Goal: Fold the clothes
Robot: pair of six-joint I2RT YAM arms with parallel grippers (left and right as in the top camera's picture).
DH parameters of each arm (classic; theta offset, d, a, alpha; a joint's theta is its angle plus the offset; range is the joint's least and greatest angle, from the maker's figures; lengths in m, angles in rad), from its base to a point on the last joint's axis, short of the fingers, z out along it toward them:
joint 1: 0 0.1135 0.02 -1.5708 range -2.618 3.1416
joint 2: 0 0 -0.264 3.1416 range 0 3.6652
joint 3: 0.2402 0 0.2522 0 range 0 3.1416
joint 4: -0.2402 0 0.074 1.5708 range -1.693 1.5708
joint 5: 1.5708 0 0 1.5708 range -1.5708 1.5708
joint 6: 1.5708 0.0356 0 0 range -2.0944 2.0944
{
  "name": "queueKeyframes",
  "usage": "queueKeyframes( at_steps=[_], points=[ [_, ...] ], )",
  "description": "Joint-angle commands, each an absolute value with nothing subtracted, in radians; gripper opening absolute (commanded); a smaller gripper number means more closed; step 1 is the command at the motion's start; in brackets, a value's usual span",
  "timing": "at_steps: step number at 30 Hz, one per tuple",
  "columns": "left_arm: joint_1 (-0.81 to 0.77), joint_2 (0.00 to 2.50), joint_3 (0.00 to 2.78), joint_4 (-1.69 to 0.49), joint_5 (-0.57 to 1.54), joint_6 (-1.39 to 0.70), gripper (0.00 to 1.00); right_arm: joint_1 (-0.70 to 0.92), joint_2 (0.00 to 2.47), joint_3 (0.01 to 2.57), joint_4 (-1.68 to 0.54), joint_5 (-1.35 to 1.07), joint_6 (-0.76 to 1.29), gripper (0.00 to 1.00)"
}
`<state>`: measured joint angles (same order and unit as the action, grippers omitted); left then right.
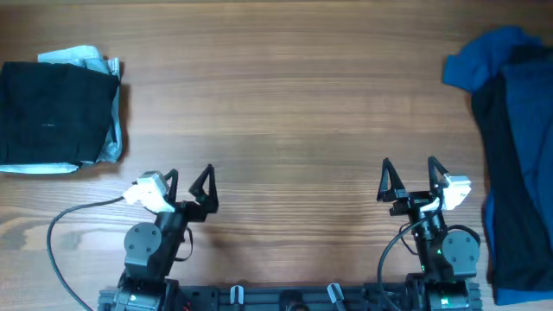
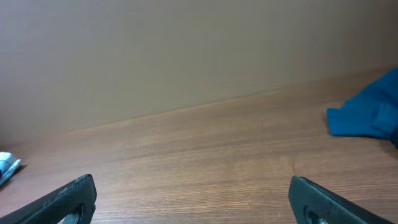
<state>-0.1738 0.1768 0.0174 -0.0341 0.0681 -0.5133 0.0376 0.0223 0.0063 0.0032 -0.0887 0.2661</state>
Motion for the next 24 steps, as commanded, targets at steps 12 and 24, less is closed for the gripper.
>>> queueKeyframes(
  at_steps=[12,24],
  points=[
    [-0.165,0.049,0.006,-0.077,0.021,0.133,1.0,0.042,0.02,0.005,0.006,-0.097,0.255,1.0],
    [-0.131,0.002,0.006,-0.075,0.021,0.15,1.0,0.042,0.02,0.005,0.006,-0.097,0.255,1.0]
  ],
)
